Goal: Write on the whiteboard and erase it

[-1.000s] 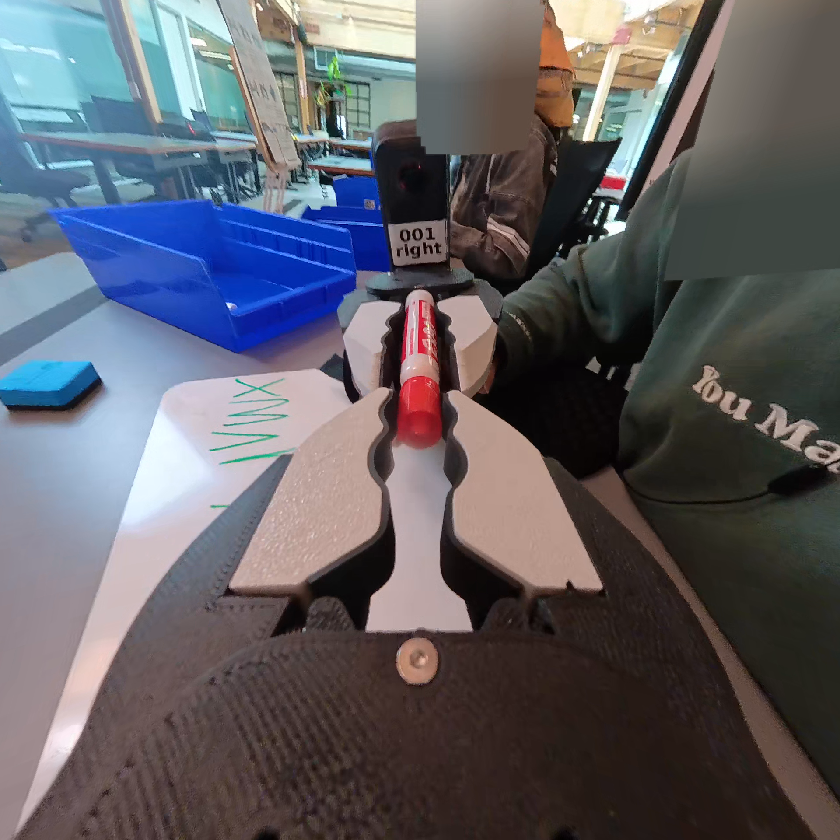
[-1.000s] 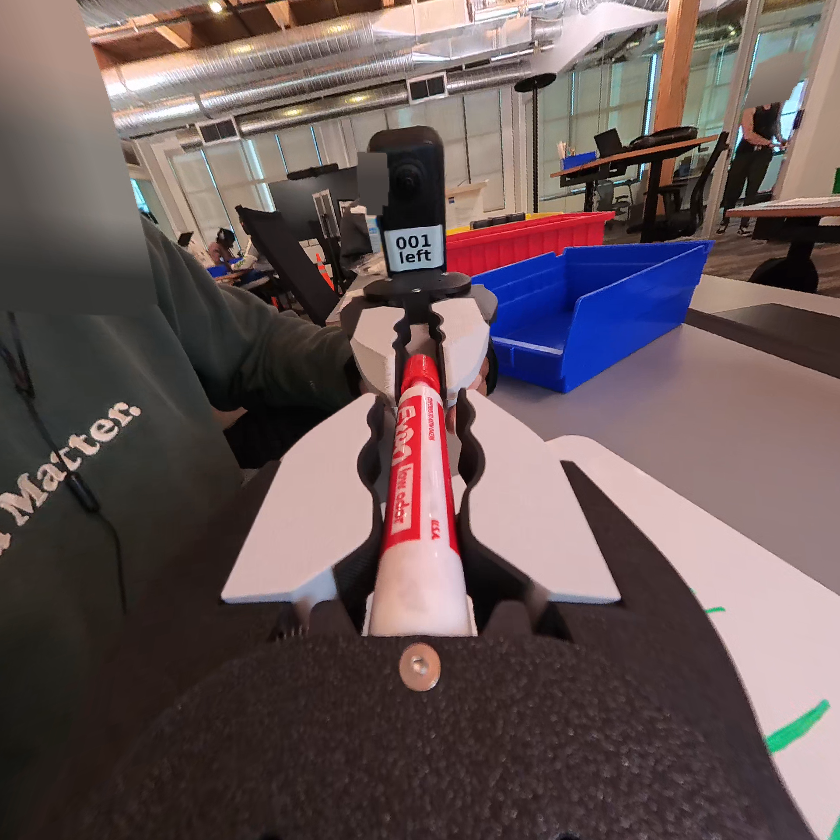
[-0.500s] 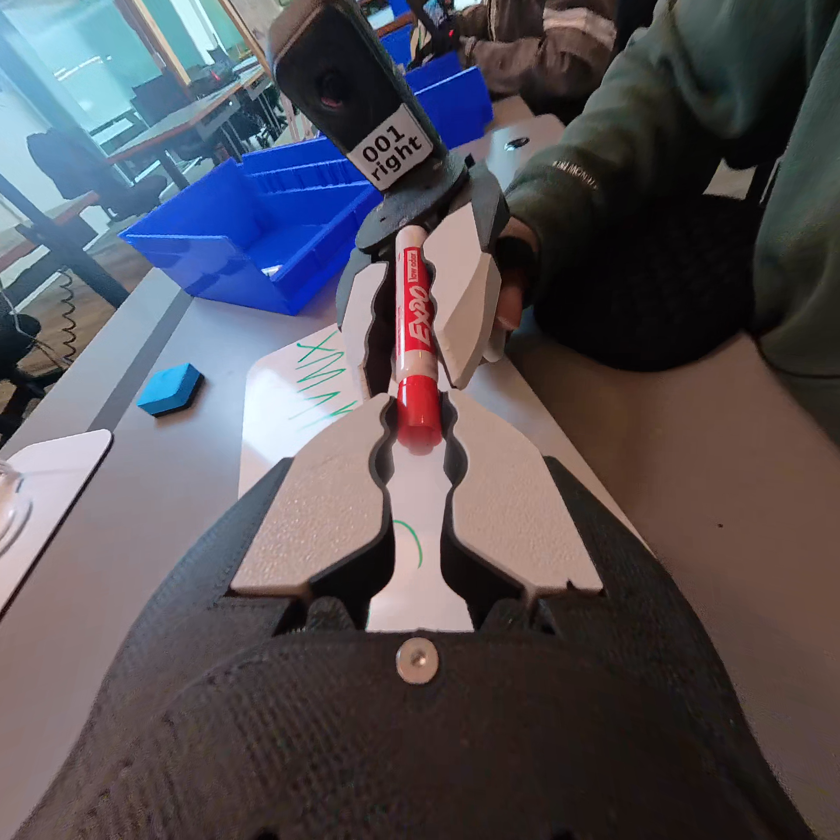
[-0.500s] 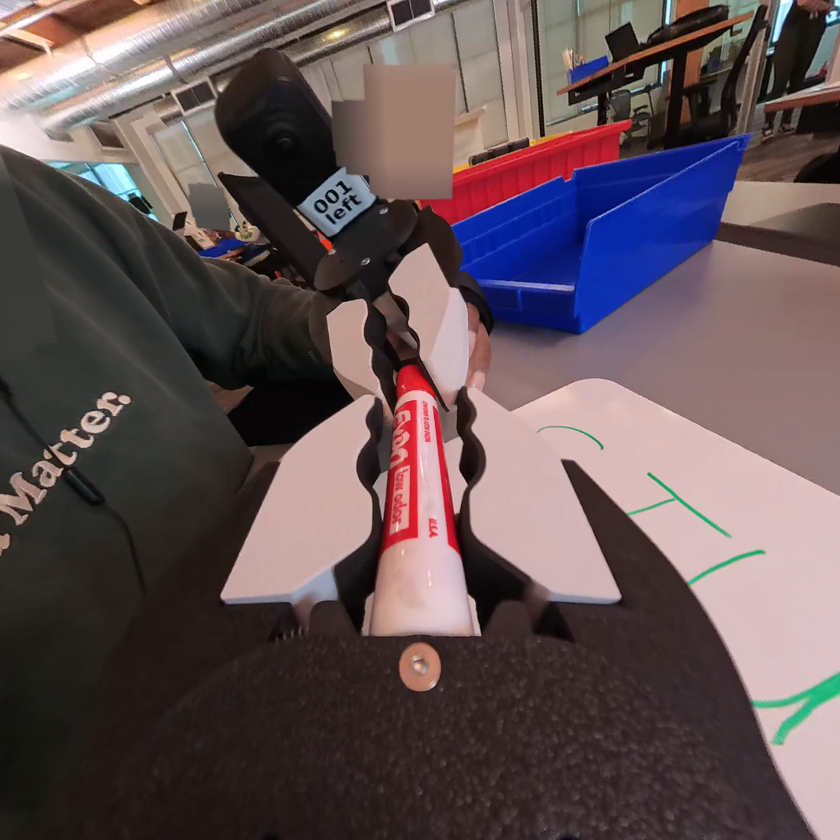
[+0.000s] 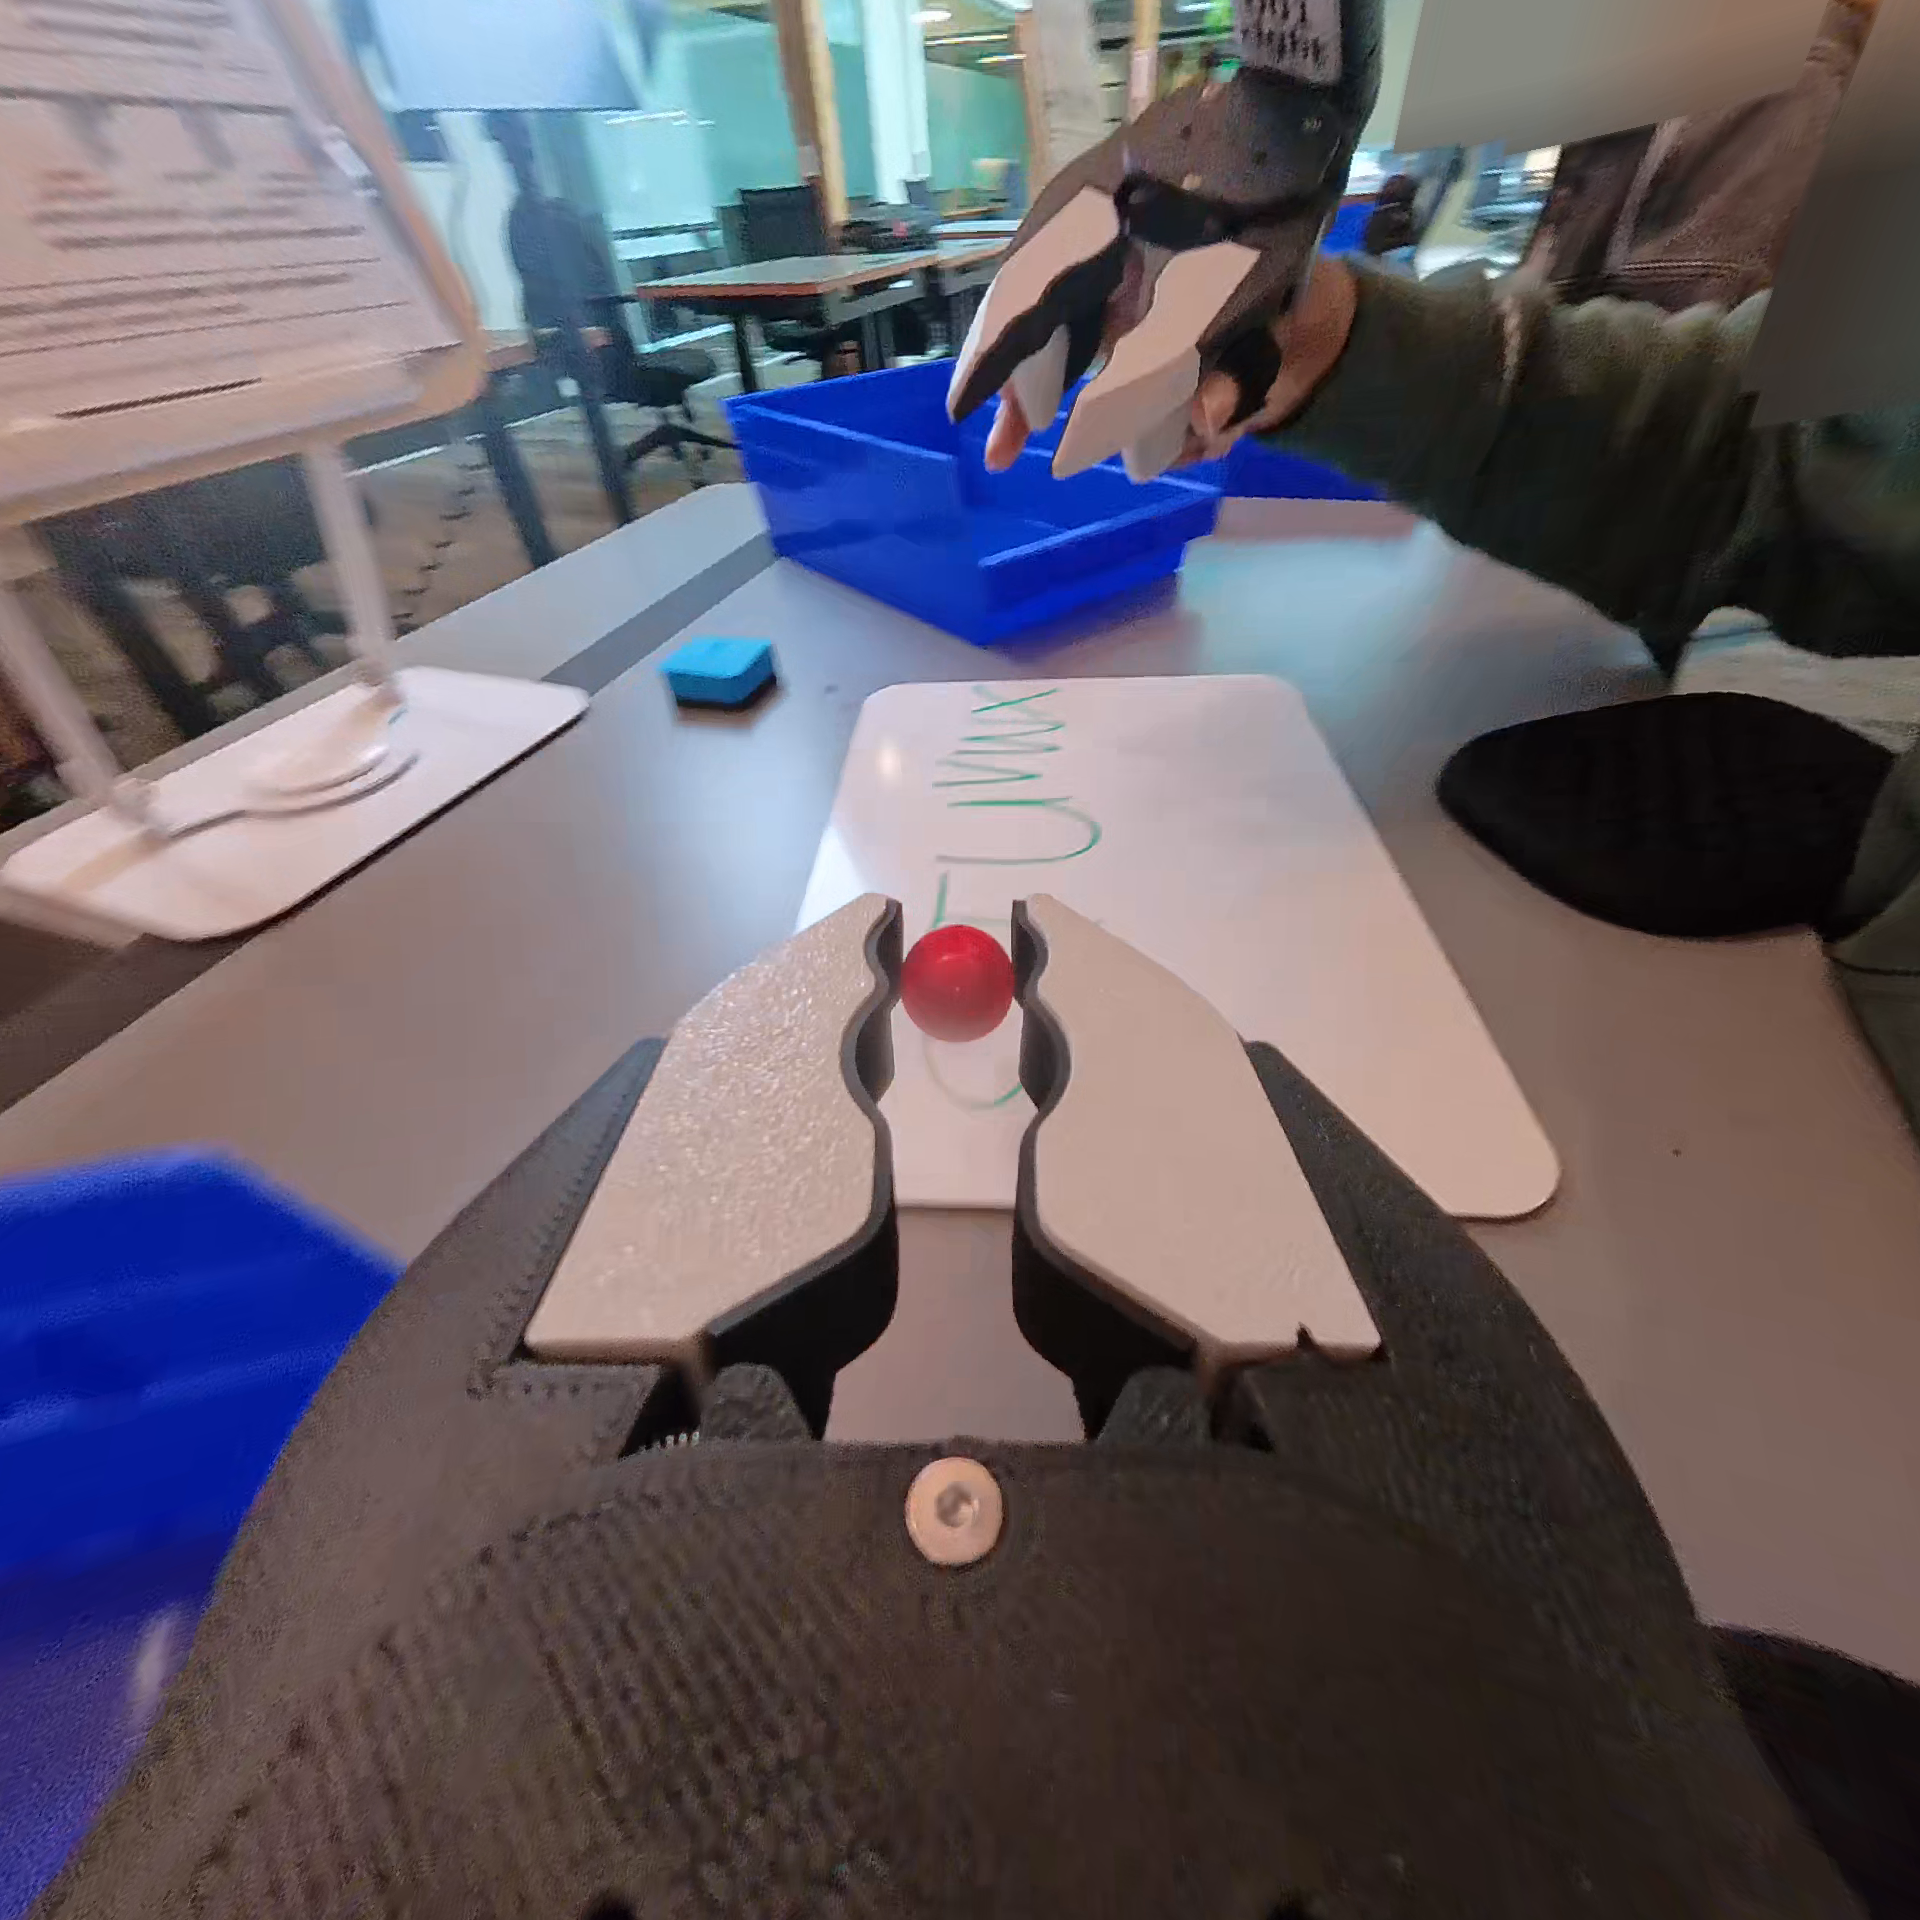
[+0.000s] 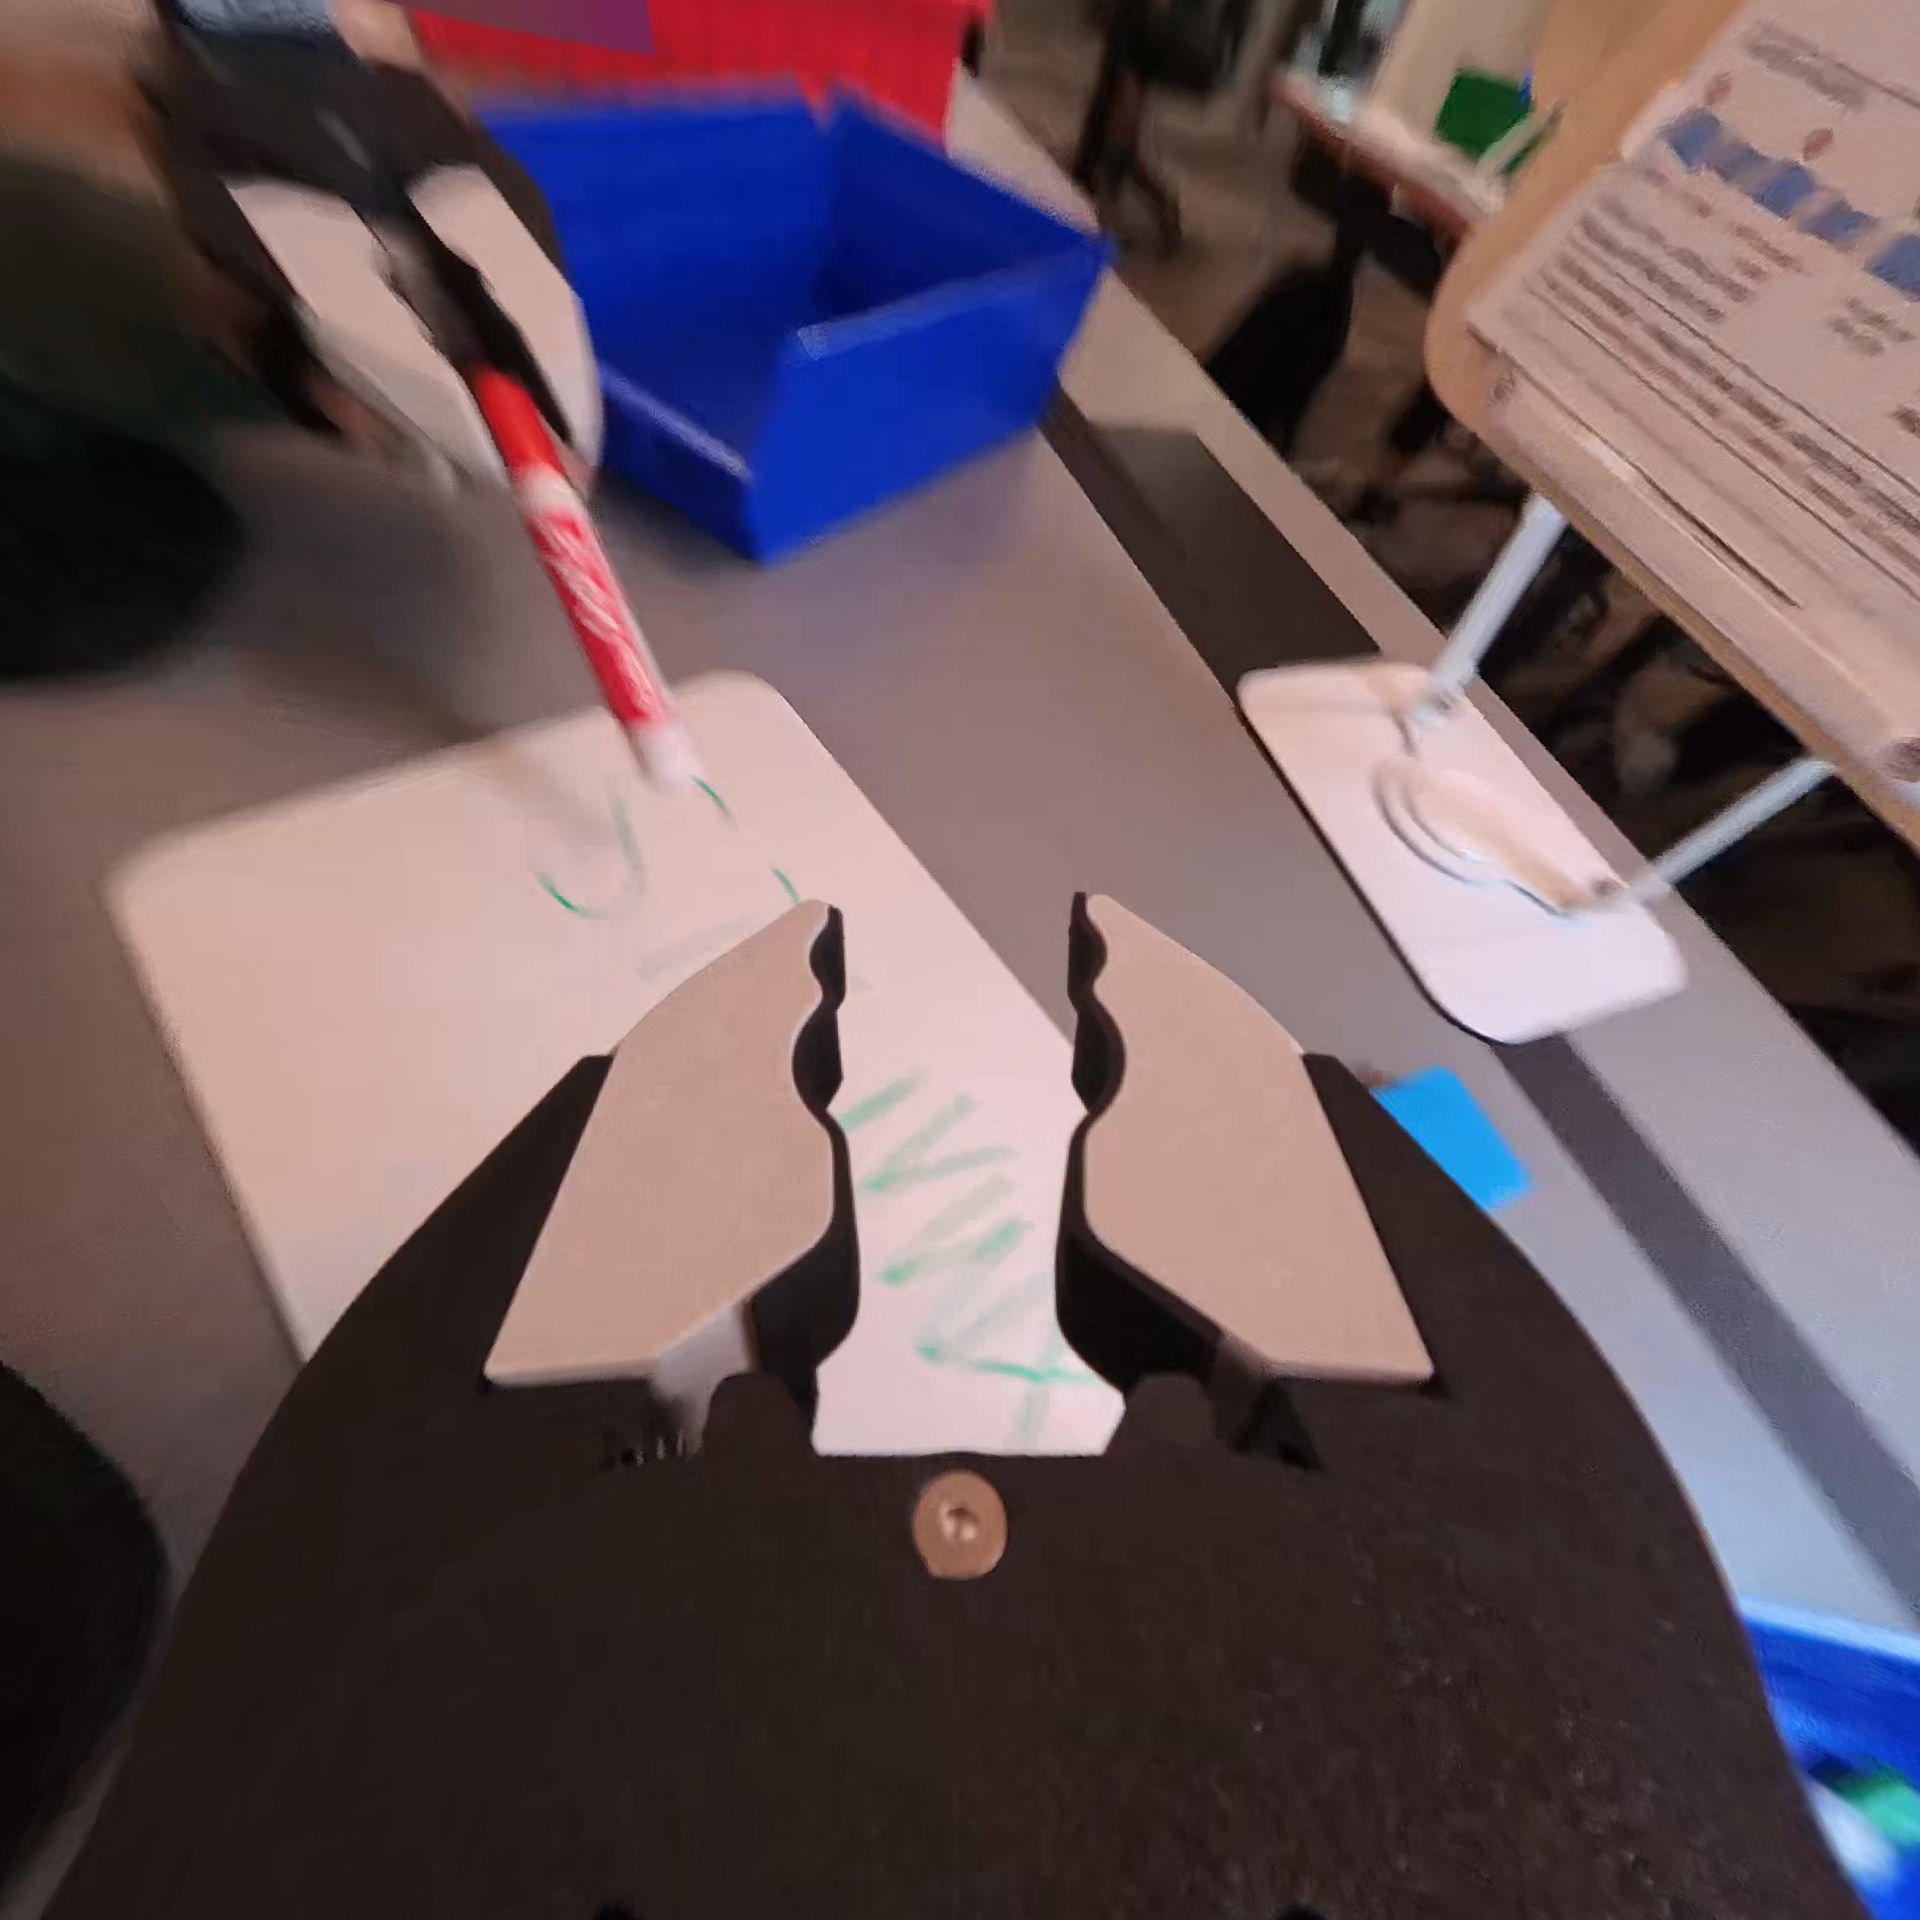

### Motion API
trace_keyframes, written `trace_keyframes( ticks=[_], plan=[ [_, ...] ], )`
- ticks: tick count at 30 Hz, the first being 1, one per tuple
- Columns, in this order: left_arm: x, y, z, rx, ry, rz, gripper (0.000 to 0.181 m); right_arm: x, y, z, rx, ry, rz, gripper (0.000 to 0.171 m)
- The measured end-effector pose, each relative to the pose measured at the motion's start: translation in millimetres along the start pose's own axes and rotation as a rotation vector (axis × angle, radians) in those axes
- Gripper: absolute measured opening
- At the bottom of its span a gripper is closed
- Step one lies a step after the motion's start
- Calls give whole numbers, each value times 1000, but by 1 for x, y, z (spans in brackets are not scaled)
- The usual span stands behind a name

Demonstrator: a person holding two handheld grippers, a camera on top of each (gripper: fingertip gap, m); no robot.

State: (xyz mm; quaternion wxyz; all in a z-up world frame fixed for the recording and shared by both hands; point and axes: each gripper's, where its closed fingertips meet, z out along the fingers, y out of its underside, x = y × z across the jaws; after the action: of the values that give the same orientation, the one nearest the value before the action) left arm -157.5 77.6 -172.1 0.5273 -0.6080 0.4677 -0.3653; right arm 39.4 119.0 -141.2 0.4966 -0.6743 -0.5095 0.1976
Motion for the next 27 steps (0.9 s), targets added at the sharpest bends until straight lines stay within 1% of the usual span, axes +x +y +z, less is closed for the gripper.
trace_keyframes(
  ticks=[3, 6, 8, 10, 12, 13, 15, 16, 17, 18, 21, 22, 23, 24, 25, 27],
  plan=[
    [-20, 0, -27, 17, -104, -2, 20, 55, 27, 8, -256, 22, -74, 49],
    [-36, -21, -50, 63, -195, 21, 20, 107, 67, 25, -527, 11, -129, 59],
    [-51, -39, -65, 80, -271, 39, 20, 133, 87, 38, -633, -11, -138, 59],
    [-75, -48, -79, 26, -362, 8, 20, 151, 102, 50, -716, -43, -157, 60],
    [-103, -45, -89, -75, -408, -93, 20, 159, 116, 61, -789, -91, -160, 63],
    [-117, -40, -93, -125, -421, -157, 20, 163, 123, 66, -817, -110, -165, 64],
    [-140, -24, -94, -238, -385, -315, 20, 167, 135, 72, -862, -142, -179, 66],
    [-151, -18, -93, -272, -378, -367, 20, 168, 141, 75, -879, -157, -176, 68],
    [-159, -6, -91, -341, -358, -417, 20, 168, 145, 77, -887, -173, -170, 69],
    [-165, 8, -89, -421, -333, -458, 20, 168, 148, 79, -891, -189, -158, 70],
    [-188, 39, -85, -545, -355, -510, 21, 166, 156, 83, -892, -232, -106, 71],
    [-193, 43, -84, -552, -365, -523, 21, 165, 158, 84, -893, -243, -92, 69],
    [-200, 45, -86, -565, -401, -509, 24, 163, 159, 85, -889, -252, -87, 63],
    [-208, 45, -90, -579, -458, -464, 34, 161, 159, 86, -880, -259, -87, 56],
    [-213, 42, -94, -579, -518, -396, 39, 159, 158, 87, -869, -259, -88, 55],
    [-212, 26, -94, -533, -577, -256, 41, 151, 152, 88, -845, -267, -96, 54]
  ],
)
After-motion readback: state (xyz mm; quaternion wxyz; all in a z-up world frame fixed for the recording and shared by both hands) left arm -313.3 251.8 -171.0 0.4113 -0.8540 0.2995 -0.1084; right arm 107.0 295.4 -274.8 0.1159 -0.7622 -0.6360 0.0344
